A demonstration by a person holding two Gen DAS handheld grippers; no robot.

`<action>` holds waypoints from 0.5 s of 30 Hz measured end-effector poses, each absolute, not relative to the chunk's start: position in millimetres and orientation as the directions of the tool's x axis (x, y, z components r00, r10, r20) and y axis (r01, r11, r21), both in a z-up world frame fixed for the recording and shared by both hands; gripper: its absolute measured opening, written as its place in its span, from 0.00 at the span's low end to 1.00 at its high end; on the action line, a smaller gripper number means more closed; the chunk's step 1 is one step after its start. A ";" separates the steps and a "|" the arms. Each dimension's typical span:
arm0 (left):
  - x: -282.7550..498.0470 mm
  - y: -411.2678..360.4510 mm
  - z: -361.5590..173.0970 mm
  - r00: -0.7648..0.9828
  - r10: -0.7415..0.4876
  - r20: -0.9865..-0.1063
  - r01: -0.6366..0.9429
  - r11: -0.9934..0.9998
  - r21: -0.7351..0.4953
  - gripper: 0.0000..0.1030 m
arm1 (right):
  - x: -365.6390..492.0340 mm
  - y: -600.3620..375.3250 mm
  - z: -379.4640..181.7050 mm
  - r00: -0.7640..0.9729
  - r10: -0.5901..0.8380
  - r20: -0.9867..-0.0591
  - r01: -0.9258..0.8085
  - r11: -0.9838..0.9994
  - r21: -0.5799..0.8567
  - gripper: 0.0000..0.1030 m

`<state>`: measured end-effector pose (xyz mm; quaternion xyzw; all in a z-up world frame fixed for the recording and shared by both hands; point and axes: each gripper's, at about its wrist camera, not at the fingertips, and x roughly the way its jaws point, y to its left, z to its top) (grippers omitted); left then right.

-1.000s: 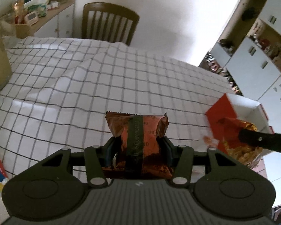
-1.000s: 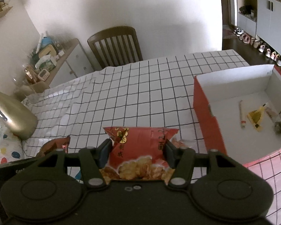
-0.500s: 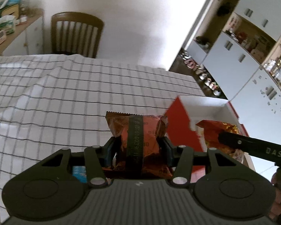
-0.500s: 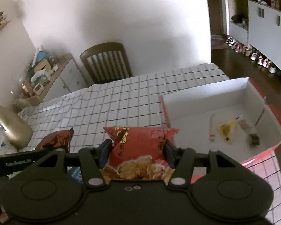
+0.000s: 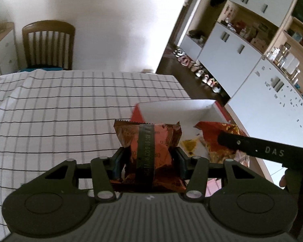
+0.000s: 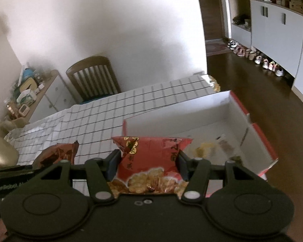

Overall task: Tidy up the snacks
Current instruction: 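Carry both snacks over the red box and open both tools to drop them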

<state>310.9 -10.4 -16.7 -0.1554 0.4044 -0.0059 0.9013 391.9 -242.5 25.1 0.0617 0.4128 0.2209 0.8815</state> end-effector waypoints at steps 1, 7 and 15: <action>315.2 -16.3 -17.7 0.670 -0.139 -0.729 -0.111 0.952 -0.284 0.50 | 395.3 -247.9 24.5 0.565 0.437 -0.700 -0.335 0.897 0.289 0.56; 337.4 -47.1 -28.7 0.645 -0.143 -0.750 -0.109 0.955 -0.275 0.50 | 414.4 -275.9 17.5 0.573 0.418 -0.704 -0.318 0.906 0.279 0.56; 370.8 -86.9 -58.3 0.575 -0.133 -0.808 -0.109 0.965 -0.237 0.50 | 444.5 -303.1 -1.8 0.564 0.395 -0.725 -0.306 0.915 0.261 0.56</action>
